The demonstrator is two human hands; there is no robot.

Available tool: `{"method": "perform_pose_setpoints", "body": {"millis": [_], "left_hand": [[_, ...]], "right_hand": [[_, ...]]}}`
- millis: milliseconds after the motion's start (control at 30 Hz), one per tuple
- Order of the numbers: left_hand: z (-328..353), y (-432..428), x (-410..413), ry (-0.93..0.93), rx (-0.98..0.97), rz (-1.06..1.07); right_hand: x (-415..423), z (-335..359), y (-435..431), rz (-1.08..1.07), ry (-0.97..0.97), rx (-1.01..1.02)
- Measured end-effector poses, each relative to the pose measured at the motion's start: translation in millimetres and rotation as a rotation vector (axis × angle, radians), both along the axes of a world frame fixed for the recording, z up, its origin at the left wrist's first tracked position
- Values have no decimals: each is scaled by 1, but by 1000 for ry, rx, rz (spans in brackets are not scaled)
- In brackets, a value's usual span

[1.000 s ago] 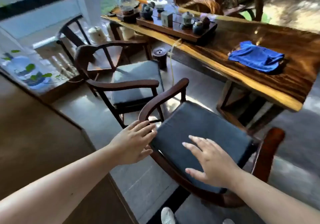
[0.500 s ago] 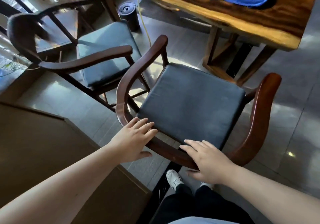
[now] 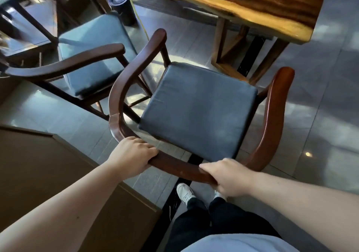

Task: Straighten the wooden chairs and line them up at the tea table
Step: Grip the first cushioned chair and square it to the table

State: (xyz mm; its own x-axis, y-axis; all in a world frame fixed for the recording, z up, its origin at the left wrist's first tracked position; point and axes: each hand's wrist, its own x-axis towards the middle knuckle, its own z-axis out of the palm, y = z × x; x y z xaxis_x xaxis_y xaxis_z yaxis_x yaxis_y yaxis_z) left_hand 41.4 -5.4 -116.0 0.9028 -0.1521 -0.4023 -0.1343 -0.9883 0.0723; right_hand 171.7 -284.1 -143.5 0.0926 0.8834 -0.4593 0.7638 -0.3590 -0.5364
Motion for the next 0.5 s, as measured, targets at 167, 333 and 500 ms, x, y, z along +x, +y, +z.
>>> {"method": "perform_pose_setpoints", "body": {"millis": [167,333,500], "left_hand": [[8,-26,29,-83,-3,-1],[0,-58,40,-101,-21,25],[-3,-63,37,-105,-29,51]], "right_hand": [[35,3,-21,24,-83,-32],[60,7,-44,84,-108,-98],[62,3,-48,91,-112,-61]]}}
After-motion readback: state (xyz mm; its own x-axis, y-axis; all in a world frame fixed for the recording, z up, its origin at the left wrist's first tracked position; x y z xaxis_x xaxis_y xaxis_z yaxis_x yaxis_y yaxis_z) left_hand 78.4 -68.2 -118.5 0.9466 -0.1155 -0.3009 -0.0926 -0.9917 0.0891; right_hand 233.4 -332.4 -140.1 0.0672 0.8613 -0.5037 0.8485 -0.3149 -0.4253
